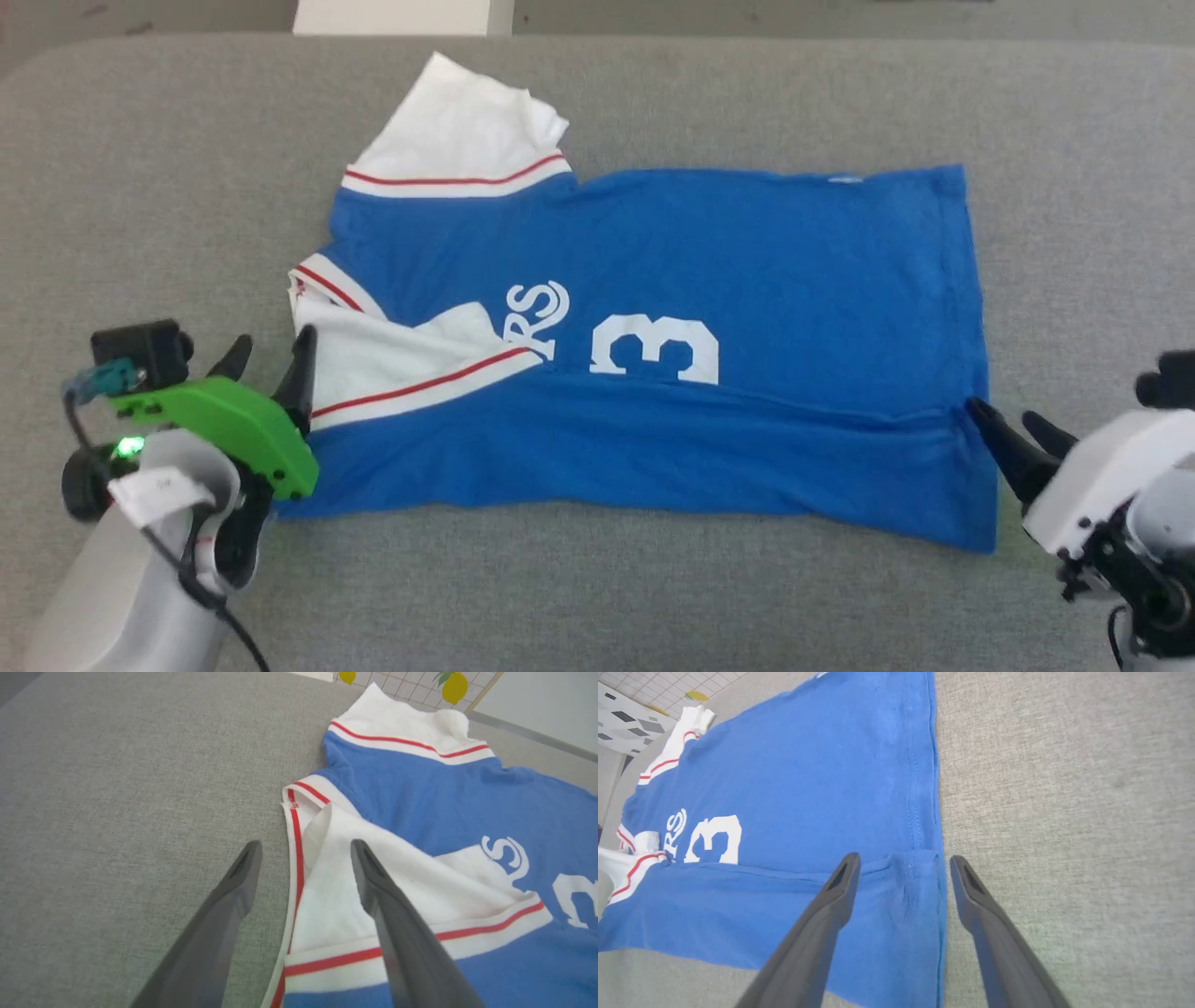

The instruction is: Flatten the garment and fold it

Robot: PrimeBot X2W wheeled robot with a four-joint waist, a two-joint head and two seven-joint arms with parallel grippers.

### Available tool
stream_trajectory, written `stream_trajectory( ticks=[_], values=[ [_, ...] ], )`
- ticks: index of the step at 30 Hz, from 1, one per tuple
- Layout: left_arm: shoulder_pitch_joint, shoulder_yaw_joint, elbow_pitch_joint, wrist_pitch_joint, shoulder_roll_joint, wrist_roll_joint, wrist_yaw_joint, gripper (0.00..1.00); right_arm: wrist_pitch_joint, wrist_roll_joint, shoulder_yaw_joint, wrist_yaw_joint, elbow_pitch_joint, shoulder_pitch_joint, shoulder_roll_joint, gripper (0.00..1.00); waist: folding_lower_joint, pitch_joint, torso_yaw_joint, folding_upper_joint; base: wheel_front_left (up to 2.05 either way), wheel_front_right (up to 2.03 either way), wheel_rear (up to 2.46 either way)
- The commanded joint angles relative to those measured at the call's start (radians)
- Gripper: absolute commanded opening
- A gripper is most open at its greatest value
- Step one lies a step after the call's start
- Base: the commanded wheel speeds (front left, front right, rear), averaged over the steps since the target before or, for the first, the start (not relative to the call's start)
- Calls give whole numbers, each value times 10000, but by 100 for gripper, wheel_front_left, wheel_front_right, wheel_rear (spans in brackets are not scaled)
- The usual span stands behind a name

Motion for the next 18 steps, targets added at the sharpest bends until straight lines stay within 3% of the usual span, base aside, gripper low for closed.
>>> stream_trajectory(
  ticks=[1, 6, 13, 18],
  values=[
    [463, 106, -301, -48, 119, -106, 257, 100, -255, 182, -118, -13, -206, 359, -4, 100, -1, -634, 131, 0, 0, 0, 0],
    [1927, 96, -1769, 532, 298, -115, 1198, 100, -816, 415, -232, -13, -882, 1473, -4, 100, -1, -1209, 240, 0, 0, 0, 0],
    [3374, -262, -3238, 2286, 578, -167, 2599, 100, -786, 428, -189, -13, -1417, 2355, -3, 100, -1, -1446, 196, 0, 0, 0, 0],
    [2970, -307, -2878, 2720, 585, -239, 2715, 100, -608, 385, -127, -13, -1572, 2328, -3, 100, -1, -1326, 93, 0, 0, 0, 0]
  ],
)
